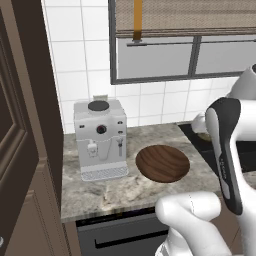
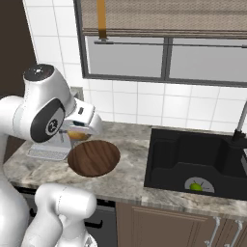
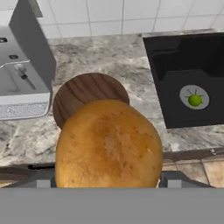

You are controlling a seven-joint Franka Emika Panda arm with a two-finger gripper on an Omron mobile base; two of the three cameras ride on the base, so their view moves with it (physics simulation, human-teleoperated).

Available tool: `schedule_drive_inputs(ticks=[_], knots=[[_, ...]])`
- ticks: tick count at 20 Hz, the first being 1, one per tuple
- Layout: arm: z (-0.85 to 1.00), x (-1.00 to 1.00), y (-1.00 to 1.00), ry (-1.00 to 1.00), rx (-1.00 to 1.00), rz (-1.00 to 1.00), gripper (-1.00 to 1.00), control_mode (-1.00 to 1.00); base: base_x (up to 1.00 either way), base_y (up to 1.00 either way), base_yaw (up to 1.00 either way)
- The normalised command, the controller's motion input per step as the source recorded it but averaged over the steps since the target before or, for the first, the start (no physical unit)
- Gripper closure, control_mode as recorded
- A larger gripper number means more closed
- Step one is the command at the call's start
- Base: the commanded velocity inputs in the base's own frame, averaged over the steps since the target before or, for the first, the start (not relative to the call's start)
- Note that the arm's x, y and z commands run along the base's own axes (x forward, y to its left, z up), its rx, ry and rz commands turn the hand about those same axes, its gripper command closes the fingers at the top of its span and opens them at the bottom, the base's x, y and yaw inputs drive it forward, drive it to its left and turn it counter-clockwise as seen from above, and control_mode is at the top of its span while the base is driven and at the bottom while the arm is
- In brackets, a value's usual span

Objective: Pick the potatos from the cabinet and place them in one bowl. Pick the lime from the sink and place it in the other bowl.

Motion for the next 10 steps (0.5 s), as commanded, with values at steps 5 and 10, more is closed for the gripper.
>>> schedule_drive_inputs(ticks=[5, 10], knots=[[-0.31, 0.02, 0.04, 0.15, 0.00, 0.00, 1.00, -1.00, 0.00, 0.00, 0.00], [-0.36, 0.03, 0.00, 0.13, 0.00, 0.00, 1.00, -1.00, 0.00, 0.00, 0.00]])
